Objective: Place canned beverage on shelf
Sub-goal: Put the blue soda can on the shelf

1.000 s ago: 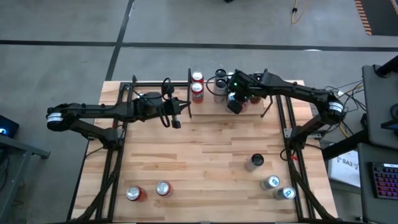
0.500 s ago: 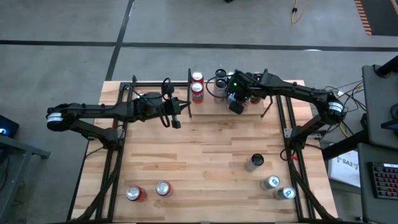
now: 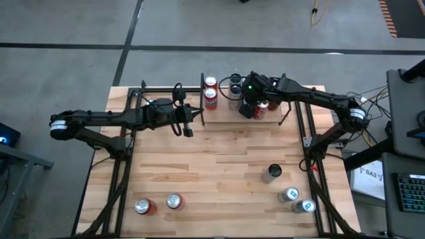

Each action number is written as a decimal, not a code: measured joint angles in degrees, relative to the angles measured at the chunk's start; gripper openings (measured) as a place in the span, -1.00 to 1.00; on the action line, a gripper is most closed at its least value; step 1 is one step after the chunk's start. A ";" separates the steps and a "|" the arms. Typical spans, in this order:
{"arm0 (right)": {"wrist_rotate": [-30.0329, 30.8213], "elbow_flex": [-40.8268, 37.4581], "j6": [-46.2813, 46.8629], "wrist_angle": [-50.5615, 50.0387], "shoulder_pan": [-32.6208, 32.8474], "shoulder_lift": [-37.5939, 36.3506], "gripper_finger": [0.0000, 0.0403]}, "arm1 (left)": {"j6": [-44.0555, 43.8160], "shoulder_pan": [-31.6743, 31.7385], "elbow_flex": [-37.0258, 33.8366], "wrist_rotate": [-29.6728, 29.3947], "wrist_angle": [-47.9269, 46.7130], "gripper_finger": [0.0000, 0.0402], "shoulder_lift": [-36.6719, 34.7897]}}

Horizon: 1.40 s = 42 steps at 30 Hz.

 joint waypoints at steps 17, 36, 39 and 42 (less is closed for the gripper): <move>-2.44 -0.13 0.00 -2.16 0.62 0.66 -0.94 | -0.02 0.01 0.00 0.00 -0.16 -1.00 0.00; -2.03 0.66 -0.46 1.53 0.62 2.35 -0.94 | -0.04 0.01 0.00 0.00 -0.13 -1.00 0.00; -2.00 0.66 -0.63 1.10 0.62 2.98 -0.94 | -0.04 -0.01 0.00 0.00 -0.18 -1.00 0.00; -2.00 0.66 -0.59 0.58 0.62 3.00 -0.94 | -0.04 0.00 0.00 0.00 -0.20 -1.00 0.00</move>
